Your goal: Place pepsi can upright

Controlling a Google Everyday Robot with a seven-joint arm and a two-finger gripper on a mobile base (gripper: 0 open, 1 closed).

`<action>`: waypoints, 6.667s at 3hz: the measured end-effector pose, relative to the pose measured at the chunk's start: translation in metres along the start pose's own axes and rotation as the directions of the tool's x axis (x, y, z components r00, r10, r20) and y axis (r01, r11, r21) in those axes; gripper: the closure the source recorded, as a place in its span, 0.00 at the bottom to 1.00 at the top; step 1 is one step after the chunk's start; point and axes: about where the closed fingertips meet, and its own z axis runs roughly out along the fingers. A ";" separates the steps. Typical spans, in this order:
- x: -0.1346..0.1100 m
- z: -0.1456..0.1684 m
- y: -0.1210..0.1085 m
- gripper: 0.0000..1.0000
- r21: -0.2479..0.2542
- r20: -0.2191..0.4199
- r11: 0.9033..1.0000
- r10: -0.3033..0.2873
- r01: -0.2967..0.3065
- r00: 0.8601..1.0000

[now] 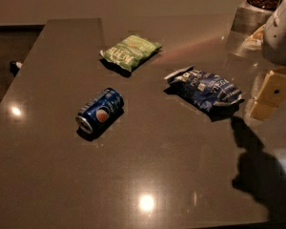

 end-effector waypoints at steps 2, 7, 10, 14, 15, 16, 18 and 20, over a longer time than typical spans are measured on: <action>-0.015 0.000 -0.002 0.00 0.003 0.026 0.999 -0.041 0.041 0.999; -0.248 0.090 0.068 0.00 -0.055 0.129 0.679 -0.722 0.732 0.679; -0.296 0.154 0.099 0.00 -0.189 0.120 0.525 -0.827 0.830 0.550; -0.288 0.176 0.080 0.61 -0.240 0.148 0.527 -0.810 0.815 0.568; -0.282 0.147 0.061 0.83 -0.184 0.210 0.601 -0.749 0.778 0.628; -0.265 0.114 0.050 1.00 -0.171 0.357 0.706 -0.605 0.687 0.711; -0.246 0.083 0.054 1.00 -0.299 0.666 0.802 -0.212 0.517 0.715; -0.253 0.060 0.075 1.00 -0.397 0.847 0.821 0.156 0.409 0.508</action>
Offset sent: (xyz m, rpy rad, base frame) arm 0.0130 0.0309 0.0023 0.0266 -0.0126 0.1082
